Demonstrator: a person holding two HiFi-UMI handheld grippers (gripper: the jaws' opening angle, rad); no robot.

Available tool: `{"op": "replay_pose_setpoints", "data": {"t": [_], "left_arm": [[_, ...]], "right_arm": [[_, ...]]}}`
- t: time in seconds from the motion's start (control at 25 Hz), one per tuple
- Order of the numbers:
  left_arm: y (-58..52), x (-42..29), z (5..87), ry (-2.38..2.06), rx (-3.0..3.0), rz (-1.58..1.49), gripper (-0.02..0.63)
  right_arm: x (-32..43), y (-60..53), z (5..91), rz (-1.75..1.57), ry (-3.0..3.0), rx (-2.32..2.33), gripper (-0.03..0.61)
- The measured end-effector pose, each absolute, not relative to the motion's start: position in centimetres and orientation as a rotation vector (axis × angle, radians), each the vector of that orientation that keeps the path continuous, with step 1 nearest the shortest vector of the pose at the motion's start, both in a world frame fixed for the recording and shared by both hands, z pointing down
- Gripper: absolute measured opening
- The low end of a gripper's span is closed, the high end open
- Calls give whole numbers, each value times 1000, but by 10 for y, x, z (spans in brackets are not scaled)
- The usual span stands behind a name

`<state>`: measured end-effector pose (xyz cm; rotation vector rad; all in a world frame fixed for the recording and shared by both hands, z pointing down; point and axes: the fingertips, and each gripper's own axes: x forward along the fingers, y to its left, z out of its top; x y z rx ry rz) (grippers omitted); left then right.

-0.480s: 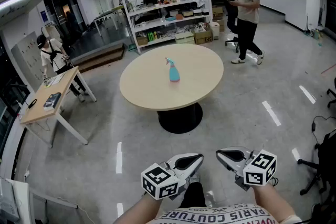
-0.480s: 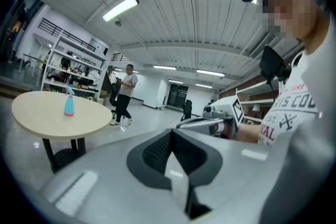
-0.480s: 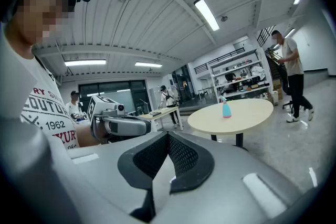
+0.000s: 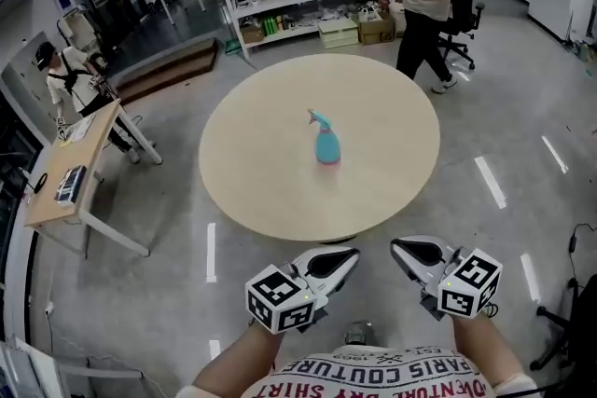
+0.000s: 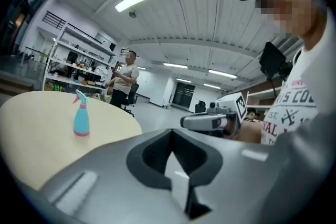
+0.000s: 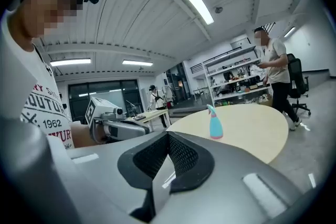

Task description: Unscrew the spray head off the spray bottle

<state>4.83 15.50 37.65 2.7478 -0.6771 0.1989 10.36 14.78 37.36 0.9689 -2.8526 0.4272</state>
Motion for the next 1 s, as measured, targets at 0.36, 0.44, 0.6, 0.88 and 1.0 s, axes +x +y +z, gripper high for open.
{"op": "replay_pose_setpoints", "data": {"t": [0.36,0.44,0.6,0.88,1.0], "left_arm": [[29,32,378,-751,2716,172,0],[4,30,382,-771,2709,172,0],[-44,22,393,-831,2685,211,0],[-130,-11,455,-999,2616,402,41],[-160,-20,481,-1062,2569,464,115]], "right_arm": [[92,23,371,392,-2881,913,2],[89,-4,376,409,-2897,876,2],[82,-55,380,414,-2913,807,2],[75,-135,407,460,-2891,713,2],[76,-160,412,481,-2866,712,2]]}}
